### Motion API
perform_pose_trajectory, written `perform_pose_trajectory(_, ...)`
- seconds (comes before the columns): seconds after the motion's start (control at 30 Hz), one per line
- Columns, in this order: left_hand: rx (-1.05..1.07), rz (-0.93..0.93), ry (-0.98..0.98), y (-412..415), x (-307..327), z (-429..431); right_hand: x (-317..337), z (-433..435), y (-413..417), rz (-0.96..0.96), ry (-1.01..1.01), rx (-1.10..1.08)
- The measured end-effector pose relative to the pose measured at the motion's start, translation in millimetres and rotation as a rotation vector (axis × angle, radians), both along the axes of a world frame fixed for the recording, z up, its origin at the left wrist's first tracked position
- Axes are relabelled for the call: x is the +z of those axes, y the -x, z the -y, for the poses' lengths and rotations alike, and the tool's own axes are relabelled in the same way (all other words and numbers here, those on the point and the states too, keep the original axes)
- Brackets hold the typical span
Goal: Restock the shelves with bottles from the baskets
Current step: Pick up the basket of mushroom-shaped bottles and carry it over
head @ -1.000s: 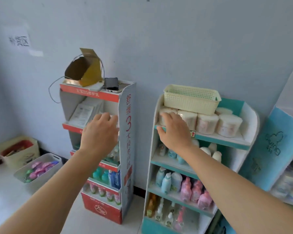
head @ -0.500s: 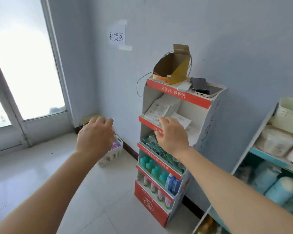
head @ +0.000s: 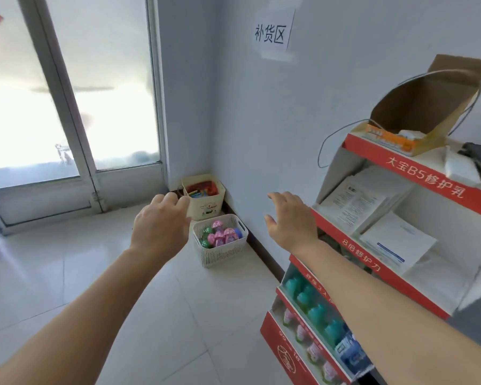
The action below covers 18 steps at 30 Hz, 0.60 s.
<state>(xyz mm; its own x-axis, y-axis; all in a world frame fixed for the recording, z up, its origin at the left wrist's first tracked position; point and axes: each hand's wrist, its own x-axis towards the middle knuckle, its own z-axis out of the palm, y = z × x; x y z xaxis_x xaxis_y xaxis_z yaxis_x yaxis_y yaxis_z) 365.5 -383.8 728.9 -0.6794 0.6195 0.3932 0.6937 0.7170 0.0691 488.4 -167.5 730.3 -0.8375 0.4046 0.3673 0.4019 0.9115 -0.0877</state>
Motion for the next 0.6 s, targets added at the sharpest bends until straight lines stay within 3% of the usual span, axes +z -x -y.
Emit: perform_pose_trajectory(0.6, 0.109, 0.233, 0.095, 276, -99, -153, -87, -171, 295, 0.274, 0.07, 0.03)
